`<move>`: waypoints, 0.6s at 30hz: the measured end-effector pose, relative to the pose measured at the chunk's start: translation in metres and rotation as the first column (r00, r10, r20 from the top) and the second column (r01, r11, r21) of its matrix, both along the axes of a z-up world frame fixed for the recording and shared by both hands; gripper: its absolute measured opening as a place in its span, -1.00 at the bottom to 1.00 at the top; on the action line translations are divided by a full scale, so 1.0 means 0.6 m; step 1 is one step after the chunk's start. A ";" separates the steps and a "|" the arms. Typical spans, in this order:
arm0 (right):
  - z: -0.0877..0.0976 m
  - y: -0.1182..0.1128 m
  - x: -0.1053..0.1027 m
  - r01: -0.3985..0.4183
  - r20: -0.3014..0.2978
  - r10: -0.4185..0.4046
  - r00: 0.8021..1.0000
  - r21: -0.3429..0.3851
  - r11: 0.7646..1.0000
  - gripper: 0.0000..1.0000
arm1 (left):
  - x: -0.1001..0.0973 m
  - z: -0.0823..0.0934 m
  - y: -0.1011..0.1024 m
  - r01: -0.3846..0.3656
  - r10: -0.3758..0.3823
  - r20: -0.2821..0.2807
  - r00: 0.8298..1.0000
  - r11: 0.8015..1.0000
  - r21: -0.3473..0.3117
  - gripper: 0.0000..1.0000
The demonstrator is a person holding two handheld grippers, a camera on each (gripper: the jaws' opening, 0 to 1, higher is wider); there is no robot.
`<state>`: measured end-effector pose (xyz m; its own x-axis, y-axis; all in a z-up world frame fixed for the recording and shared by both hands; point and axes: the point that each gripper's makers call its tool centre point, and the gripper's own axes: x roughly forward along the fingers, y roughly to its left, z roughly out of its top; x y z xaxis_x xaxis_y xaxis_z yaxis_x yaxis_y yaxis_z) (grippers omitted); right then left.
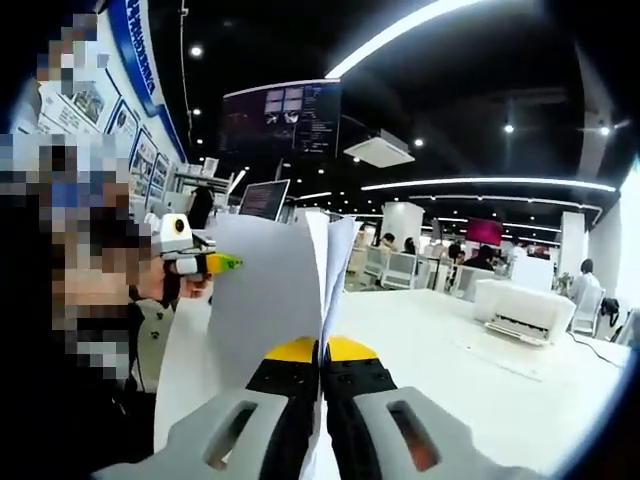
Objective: Organize the stack of printing papers by aligning and flattening the scattered papers on the table
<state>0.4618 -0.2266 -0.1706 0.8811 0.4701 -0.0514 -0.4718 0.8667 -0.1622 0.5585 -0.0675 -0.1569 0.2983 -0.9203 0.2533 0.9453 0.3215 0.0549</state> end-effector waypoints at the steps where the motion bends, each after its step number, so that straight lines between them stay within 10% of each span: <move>1: 0.000 0.002 -0.001 -0.005 -0.003 0.005 1.000 0.009 1.000 -1.00 | -0.001 0.000 0.000 0.001 -0.001 0.000 1.000 1.000 -0.001 -0.87; 18: -0.016 0.004 -0.005 -0.006 -0.039 0.007 0.999 0.029 1.000 -1.00 | -0.011 -0.005 -0.002 0.026 -0.027 -0.021 0.999 0.999 -0.024 -0.86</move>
